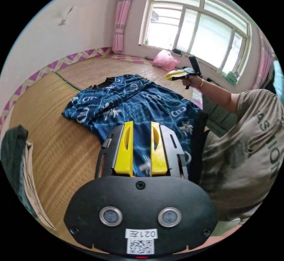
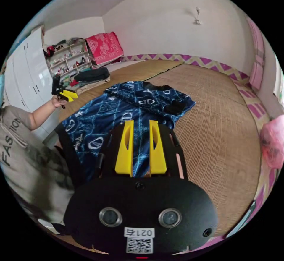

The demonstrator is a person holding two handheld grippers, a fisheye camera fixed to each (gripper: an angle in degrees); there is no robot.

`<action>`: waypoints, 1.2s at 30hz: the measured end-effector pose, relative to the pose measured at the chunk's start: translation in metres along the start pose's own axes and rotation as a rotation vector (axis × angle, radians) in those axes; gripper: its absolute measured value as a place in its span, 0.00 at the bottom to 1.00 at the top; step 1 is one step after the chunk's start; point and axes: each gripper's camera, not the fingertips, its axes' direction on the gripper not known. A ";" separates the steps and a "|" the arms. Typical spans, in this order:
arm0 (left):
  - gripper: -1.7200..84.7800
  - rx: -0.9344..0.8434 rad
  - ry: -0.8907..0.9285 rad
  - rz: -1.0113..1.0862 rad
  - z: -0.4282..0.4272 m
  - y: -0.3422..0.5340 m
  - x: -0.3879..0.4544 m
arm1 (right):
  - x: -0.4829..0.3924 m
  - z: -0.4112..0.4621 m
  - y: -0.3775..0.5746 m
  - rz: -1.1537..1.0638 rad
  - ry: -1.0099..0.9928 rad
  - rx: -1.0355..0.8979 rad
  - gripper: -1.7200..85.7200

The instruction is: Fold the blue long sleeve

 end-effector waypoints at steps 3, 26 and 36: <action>0.13 -0.083 -0.074 0.070 0.069 -0.064 -0.006 | -0.007 0.115 -0.071 -0.095 0.173 -0.114 0.12; 0.06 0.038 -0.282 0.178 0.272 -0.265 0.083 | -0.072 0.352 -0.248 -0.396 0.248 -0.150 0.03; 0.01 0.519 -0.345 -0.261 0.035 -0.139 -0.016 | -0.116 0.382 -0.261 -0.238 0.218 -0.084 0.12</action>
